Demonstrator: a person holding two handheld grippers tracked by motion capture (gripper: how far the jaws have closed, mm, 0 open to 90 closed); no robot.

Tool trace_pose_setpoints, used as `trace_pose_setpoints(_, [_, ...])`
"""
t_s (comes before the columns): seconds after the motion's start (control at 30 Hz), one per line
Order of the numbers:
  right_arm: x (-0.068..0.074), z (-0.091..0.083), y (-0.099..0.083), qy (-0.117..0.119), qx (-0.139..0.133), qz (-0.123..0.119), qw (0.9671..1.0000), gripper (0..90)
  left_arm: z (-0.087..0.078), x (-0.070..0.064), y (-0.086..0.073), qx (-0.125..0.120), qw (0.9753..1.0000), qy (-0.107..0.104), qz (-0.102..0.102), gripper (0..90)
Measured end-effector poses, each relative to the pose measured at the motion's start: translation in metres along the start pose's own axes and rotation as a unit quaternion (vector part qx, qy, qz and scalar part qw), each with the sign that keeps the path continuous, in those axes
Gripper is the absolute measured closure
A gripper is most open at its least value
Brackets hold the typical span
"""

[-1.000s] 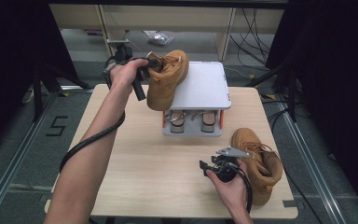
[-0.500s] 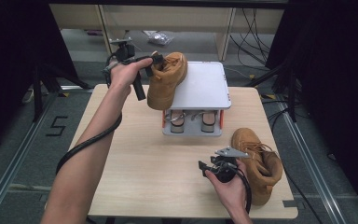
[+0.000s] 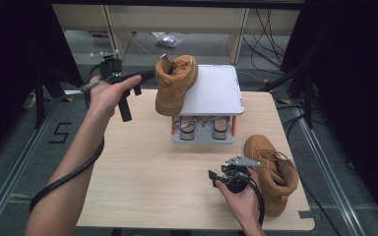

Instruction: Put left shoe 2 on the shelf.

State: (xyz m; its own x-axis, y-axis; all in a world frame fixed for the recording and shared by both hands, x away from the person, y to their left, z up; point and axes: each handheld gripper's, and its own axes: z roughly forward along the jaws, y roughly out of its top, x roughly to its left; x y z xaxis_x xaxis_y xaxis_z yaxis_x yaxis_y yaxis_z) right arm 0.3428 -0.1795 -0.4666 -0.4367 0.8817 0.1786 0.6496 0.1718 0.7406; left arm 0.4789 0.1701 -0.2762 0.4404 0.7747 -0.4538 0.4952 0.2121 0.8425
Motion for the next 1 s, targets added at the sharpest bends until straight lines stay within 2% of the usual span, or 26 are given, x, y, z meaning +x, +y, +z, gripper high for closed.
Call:
trace_pose_setpoints(0.1, [0.001,0.0,0.0,0.003,0.001,-0.001,1.0,45.6,-0.008,0.01,-0.02,0.023,0.9997,0.003,0.008,75.4])
trace_pose_setpoints(0.2, [0.003,0.001,0.0,0.001,0.003,-0.001,1.0,45.6,-0.007,0.019,-0.05,0.055,0.9985,-0.008,0.006,83.6])
trace_pose_setpoints(0.23, [0.002,0.002,-0.001,0.007,-0.001,-0.003,1.0,45.6,-0.006,0.021,-0.056,0.062,0.998,-0.011,0.006,86.4])
trace_pose_setpoints(0.3, [0.003,0.002,-0.001,0.002,0.005,-0.004,1.0,45.6,-0.002,0.023,-0.072,0.073,0.9972,-0.014,0.008,88.6])
trace_pose_setpoints(0.4, [0.003,0.002,-0.002,-0.001,0.008,-0.005,1.0,45.6,0.004,0.024,-0.084,0.081,0.9965,-0.019,0.012,89.1])
trace_pose_setpoints(0.53, [0.001,0.003,-0.002,0.0,0.007,-0.01,0.9999,45.6,0.014,0.018,-0.091,0.083,0.996,-0.017,0.025,89.4])
trace_pose_setpoints(0.6, [0.002,0.002,-0.002,0.002,0.003,0.001,1.0,45.6,0.019,0.016,-0.093,0.083,0.9961,-0.017,0.026,89.5])
trace_pose_setpoints(0.67, [0.001,0.0,-0.001,-0.004,0.003,-0.006,1.0,45.6,0.024,0.014,-0.093,0.083,0.9961,-0.017,0.024,89.6])
trace_pose_setpoints(0.7, [0.0,0.001,-0.001,0.005,-0.002,-0.002,1.0,45.5,0.027,0.014,-0.094,0.082,0.9962,-0.015,0.024,89.6])
trace_pose_setpoints(0.77, [0.001,-0.001,0.0,-0.001,0.001,0.002,1.0,45.6,0.03,0.015,-0.095,0.089,0.9956,-0.015,0.028,89.6])
trace_pose_setpoints(1.0, [0.0,0.0,0.0,0.003,-0.003,-0.001,1.0,45.3,0.031,0.012,-0.093,0.092,0.9953,-0.006,0.027,89.6])
